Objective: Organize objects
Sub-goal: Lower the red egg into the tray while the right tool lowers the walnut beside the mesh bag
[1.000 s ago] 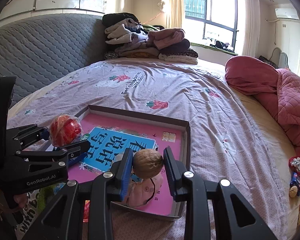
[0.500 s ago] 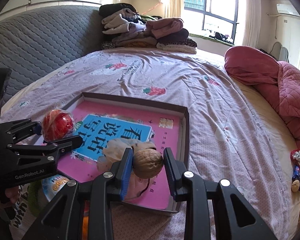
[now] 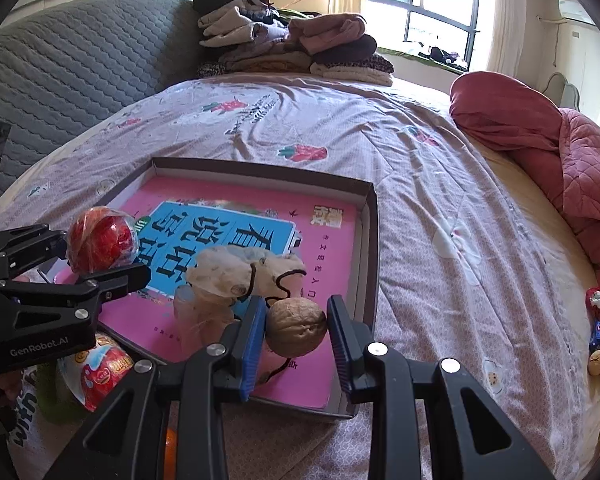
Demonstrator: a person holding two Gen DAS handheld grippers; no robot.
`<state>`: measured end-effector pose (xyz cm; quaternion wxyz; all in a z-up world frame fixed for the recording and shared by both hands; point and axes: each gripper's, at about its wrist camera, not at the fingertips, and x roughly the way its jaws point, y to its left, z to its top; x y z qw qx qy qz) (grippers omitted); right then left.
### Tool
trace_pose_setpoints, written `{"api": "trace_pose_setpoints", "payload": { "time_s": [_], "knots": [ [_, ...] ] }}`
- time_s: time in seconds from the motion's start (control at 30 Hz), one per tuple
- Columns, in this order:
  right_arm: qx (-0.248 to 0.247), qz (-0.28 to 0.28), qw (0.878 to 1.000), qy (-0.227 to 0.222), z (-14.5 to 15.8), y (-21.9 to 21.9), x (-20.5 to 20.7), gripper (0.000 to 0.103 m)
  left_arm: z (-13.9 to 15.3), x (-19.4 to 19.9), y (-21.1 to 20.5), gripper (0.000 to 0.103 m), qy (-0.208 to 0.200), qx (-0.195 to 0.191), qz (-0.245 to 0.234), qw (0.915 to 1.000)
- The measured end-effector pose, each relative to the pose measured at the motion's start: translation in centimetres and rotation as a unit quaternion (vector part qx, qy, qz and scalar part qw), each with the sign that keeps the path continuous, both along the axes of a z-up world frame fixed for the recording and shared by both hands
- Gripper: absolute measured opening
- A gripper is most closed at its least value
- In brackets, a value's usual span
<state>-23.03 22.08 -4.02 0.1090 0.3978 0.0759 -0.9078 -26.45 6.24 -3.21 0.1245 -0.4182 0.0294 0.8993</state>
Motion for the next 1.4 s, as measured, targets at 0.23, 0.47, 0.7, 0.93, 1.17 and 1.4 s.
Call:
{"api": "trace_pose_setpoints", "payload": {
  "time_s": [0.23,0.47,0.7,0.93,1.17,1.4],
  "knots": [
    [0.007,0.000,1.000,-0.004,-0.5,-0.2,0.0,0.032,-0.5,-0.3,0.2,0.058,-0.011,-0.005,-0.004,0.9999],
    [0.016,0.005,1.000,-0.013,-1.2,-0.6,-0.2,0.032,-0.6,-0.5,0.5,0.058,-0.015,-0.011,-0.009,0.9998],
    [0.025,0.009,1.000,-0.014,-1.5,-0.8,-0.2,0.032,-1.0,-0.9,1.3,0.058,-0.031,-0.019,-0.019,0.9992],
    [0.026,0.010,1.000,-0.013,-1.5,-0.8,-0.3,0.032,-1.1,-1.0,1.8,0.058,-0.029,-0.030,-0.021,0.9989],
    [0.027,0.011,0.999,-0.014,-1.6,-0.9,-0.4,0.032,-1.1,-0.8,2.0,0.058,-0.029,-0.042,-0.023,0.9985],
    [0.036,0.013,0.999,-0.015,-1.5,-1.1,-0.3,0.032,-1.3,-0.7,3.1,0.058,-0.041,-0.057,-0.040,0.9967]
  ]
}}
